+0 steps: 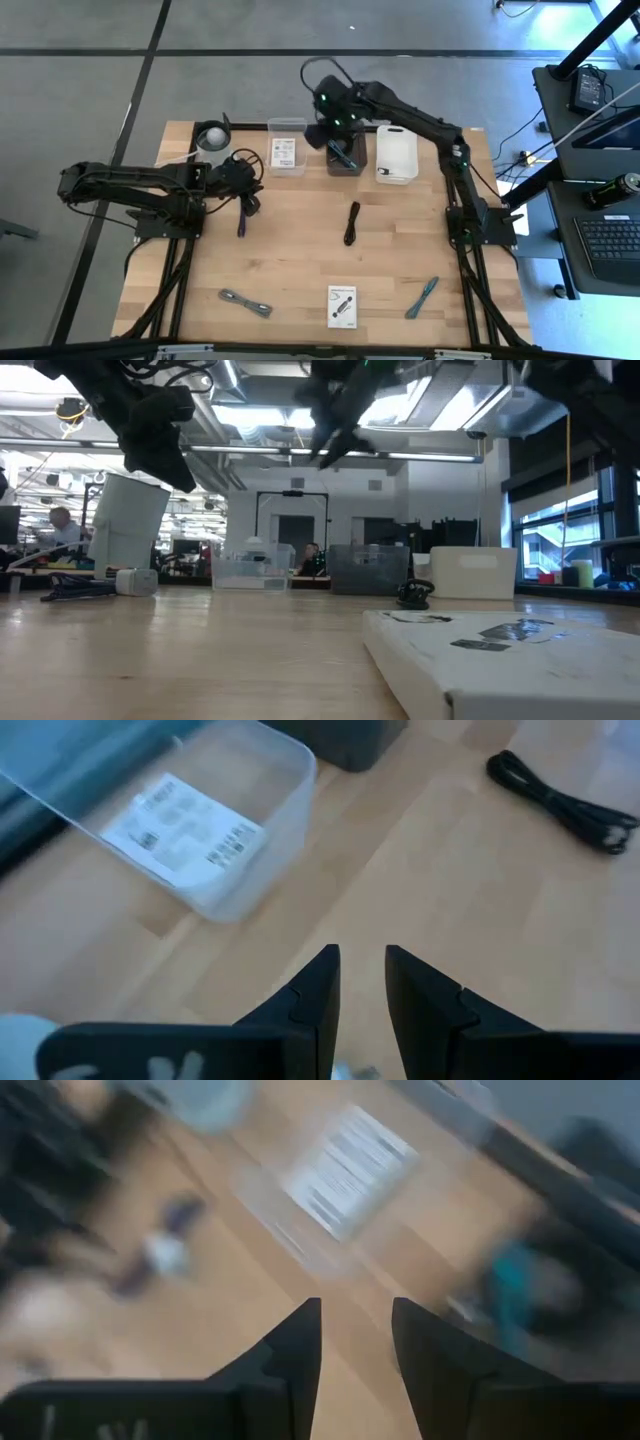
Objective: Pick and place items into bin
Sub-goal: Put the purple charger cable into the black bin
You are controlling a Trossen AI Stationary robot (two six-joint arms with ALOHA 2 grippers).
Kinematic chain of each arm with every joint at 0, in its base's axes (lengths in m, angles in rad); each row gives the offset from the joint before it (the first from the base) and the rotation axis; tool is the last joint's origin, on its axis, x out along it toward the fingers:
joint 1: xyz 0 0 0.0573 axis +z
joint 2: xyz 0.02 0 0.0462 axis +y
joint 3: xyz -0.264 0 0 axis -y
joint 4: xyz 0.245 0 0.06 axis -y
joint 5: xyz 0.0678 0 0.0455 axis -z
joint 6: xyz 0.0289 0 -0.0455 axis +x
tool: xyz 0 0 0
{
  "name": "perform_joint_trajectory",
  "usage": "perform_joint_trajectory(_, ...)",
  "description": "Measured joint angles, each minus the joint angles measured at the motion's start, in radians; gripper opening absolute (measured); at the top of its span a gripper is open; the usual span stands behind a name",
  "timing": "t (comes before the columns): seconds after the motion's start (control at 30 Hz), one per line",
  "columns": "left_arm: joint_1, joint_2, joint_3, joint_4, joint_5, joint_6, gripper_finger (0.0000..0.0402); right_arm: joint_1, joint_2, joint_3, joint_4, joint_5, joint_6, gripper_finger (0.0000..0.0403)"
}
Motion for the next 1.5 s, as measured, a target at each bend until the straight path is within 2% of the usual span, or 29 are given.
perform_joint_trajectory(0.1,0.000,0.000,0.000,0.020,-0.003,0.095,0.0077,0.074,-0.061,-0.025,-0.146,0.147,-0.039,0.0124)
perform_joint_trajectory(0.23,0.000,0.000,0.000,0.085,0.004,0.141,0.0077,0.168,-0.185,-0.181,-0.151,0.195,-0.019,0.0114)
perform_joint_trajectory(0.43,0.000,0.000,0.000,0.185,0.005,0.143,0.0077,0.286,-0.474,-0.656,0.123,0.205,0.104,0.0097)
perform_joint_trajectory(0.67,-0.001,0.000,0.000,0.190,0.005,0.124,0.0066,0.426,-0.837,-1.177,0.441,0.189,0.230,0.0082)
perform_joint_trajectory(0.83,-0.014,0.033,0.040,0.127,-0.018,-0.017,0.0047,0.553,-1.066,-1.466,0.615,0.161,0.221,0.0072)
perform_joint_trajectory(1.0,-0.065,0.140,0.173,-0.114,-0.130,-0.170,0.0025,0.605,-1.204,-1.686,0.646,0.160,0.219,0.0061)
perform_joint_trajectory(1.1,-0.078,0.207,0.244,-0.271,-0.154,-0.345,0.0012,0.606,-1.238,-1.771,0.674,0.160,0.246,0.0057)
perform_joint_trajectory(1.3,-0.079,0.295,0.268,-0.449,-0.039,-0.693,0.0004,0.606,-1.243,-1.872,0.825,0.160,0.268,0.0059)
perform_joint_trajectory(1.5,-0.110,0.354,0.248,-0.512,0.043,-0.869,0.0050,0.606,-1.243,-1.889,0.854,0.160,0.193,0.0060)
